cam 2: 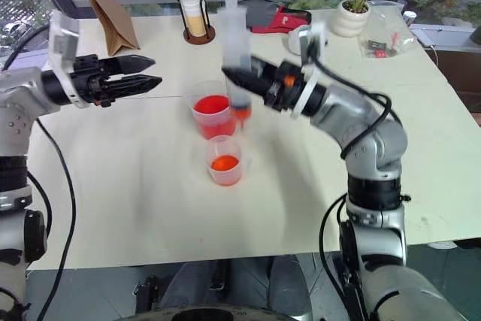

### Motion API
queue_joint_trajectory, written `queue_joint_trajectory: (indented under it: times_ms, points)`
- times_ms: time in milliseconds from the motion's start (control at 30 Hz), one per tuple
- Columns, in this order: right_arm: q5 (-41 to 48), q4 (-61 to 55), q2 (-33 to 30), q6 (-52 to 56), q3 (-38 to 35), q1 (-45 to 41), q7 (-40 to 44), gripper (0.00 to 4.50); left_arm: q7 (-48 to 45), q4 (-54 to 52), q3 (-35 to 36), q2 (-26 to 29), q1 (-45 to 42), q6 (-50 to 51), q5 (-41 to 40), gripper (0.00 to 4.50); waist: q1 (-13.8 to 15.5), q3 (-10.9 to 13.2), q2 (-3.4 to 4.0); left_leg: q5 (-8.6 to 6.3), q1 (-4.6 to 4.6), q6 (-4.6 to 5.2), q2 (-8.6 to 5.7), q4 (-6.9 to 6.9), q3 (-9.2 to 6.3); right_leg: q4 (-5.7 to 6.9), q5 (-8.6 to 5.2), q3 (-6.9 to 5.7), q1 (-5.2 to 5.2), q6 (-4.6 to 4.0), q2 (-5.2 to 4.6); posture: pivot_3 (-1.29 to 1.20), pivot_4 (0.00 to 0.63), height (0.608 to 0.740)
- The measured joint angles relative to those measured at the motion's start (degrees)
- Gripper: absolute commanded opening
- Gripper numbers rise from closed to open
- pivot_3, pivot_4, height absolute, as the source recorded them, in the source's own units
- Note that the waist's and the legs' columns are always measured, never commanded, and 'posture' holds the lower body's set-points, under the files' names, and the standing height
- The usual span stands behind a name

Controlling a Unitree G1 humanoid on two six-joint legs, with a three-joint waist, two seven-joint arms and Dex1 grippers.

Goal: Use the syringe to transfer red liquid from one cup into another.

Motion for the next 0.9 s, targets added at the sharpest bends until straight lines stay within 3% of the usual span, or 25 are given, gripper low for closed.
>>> queue_joint_trajectory:
  times_ms: [233, 467, 900]
  points:
    - [3.6, -7.0, 4.4, 1.1, 3.2, 5.8, -6.7, 1.36, -4.5, 7.7, -4.5, -2.6, -8.2, -3.6, 2.4, 2.86, 0.8, 0.0, -0.04, 0.0, 0.02, 0.02, -0.05, 0.05, 0.05, 0.02, 0.0, 0.02, 0.04, 0.0, -0.01, 0.0, 0.15, 0.74]
    - [1.2, -6.9, 4.4, -3.0, 6.5, 6.9, -6.7, 1.36, -9.6, 10.7, -5.2, -3.8, -18.3, -2.1, 0.1, 2.86, 1.1, 0.0, -0.06, -0.01, 0.0, 0.05, -0.04, 0.06, 0.03, 0.01, 0.0, 0.03, 0.02, 0.01, 0.01, 0.0, 0.15, 0.74]
    - [-1.8, -5.9, 3.5, -6.4, 8.9, 7.5, -4.5, 1.36, -8.3, 10.1, -3.8, -7.5, -20.2, -1.5, -1.6, 2.86, 1.2, 0.0, -0.06, -0.01, -0.01, 0.06, -0.03, 0.13, 0.02, 0.02, 0.0, 0.02, 0.05, 0.01, 0.02, 0.0, 0.15, 0.74]
